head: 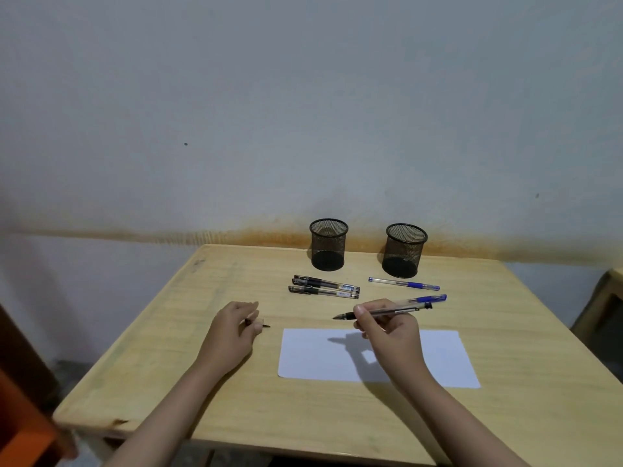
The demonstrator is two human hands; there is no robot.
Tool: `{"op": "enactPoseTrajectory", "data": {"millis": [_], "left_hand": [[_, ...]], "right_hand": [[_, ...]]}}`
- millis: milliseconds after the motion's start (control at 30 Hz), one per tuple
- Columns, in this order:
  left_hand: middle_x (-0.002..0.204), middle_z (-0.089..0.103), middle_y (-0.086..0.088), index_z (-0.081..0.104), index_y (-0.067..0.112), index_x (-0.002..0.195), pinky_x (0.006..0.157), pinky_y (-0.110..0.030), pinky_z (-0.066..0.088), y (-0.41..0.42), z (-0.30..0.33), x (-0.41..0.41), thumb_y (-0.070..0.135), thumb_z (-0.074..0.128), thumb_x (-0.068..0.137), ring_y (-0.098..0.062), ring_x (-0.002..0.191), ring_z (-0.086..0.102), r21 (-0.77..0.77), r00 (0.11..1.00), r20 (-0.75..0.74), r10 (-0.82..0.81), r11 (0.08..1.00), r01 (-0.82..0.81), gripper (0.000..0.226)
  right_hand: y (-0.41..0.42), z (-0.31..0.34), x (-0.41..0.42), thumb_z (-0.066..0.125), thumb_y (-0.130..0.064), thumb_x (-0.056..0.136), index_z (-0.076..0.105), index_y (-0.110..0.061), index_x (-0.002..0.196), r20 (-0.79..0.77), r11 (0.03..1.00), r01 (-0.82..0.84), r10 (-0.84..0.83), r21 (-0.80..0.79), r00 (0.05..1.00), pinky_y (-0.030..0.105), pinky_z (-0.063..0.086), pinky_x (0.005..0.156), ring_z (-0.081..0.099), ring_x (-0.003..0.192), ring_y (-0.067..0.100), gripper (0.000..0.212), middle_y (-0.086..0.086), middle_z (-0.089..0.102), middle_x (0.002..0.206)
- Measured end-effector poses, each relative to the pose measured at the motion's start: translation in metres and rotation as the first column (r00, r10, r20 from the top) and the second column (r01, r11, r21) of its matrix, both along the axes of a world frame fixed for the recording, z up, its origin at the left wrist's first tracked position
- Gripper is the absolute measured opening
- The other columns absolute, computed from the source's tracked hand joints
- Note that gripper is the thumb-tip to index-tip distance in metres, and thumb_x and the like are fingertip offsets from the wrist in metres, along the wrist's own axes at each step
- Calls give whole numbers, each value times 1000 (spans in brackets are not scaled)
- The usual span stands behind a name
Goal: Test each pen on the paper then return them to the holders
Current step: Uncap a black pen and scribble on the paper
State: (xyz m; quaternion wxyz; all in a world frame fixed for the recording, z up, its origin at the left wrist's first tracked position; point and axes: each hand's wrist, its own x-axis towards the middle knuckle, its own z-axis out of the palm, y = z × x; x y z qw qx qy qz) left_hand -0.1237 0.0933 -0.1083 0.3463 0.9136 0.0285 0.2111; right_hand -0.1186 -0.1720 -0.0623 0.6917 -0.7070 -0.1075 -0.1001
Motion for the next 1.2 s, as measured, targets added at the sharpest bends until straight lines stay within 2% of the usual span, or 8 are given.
{"op": "enactPoseTrajectory", "data": {"millis": [67,167,367,500,667,833,967,1200], "left_hand": [[106,60,2,66,8,110,77,-3,39,-11,2,-13,6,64,83,-11,101,58,-63,995,90,-40,997,46,28],[106,63,8,69,17,103,82,-6,43,-28,4,-32,17,63,83,-1,102,57,-92,980,132,-147,983,159,21],[124,51,24,61,28,119,98,-13,32,-43,-5,-40,36,54,82,6,117,43,35,973,5,-229,973,229,38],[133,49,18,58,26,123,100,-17,31,-40,-15,-39,38,50,84,4,122,37,115,970,-65,-234,964,240,42],[133,51,14,61,26,117,99,-21,36,-40,-18,-37,46,41,82,-1,122,40,149,971,-67,-231,960,239,45],[136,49,13,60,26,116,99,-25,39,-41,-18,-37,49,36,80,-3,124,40,177,972,-79,-221,957,232,49],[142,42,14,56,29,121,100,-28,39,-42,-16,-41,51,30,80,-6,129,37,222,972,-126,-197,950,221,53],[154,22,11,36,34,139,114,-35,18,-48,-18,-47,54,10,80,-7,142,18,306,966,-228,-122,933,190,67]], "right_hand": [[6,-4,5,70,-8,83,70,-11,79,-16,1000,-11,11,-9,1000,28,56,66,66,73,13,5,3,70,76],[21,-10,12,72,-7,81,70,-11,80,-49,999,-25,24,-19,999,34,58,69,66,76,13,4,4,70,79],[50,-19,22,69,-6,83,70,-10,83,-111,999,-42,43,10,993,10,51,65,66,74,0,4,1,70,78],[50,-27,29,68,-10,84,69,-10,83,-197,999,-43,41,-7,980,13,50,64,66,76,9,2,2,71,78],[55,-24,36,69,-9,83,62,2,77,-236,990,-98,71,-105,969,17,49,56,60,60,12,15,7,61,64],[73,-10,42,57,13,82,52,-1,74,-253,986,-164,156,-10,955,19,45,40,53,36,7,18,10,48,53],[86,-23,44,67,5,80,45,-5,64,-285,984,-165,178,68,942,32,47,49,54,42,25,29,16,50,50],[86,-34,46,57,11,80,42,-4,66,-237,987,-148,159,63,958,30,43,45,54,39,24,25,19,45,56]]}}
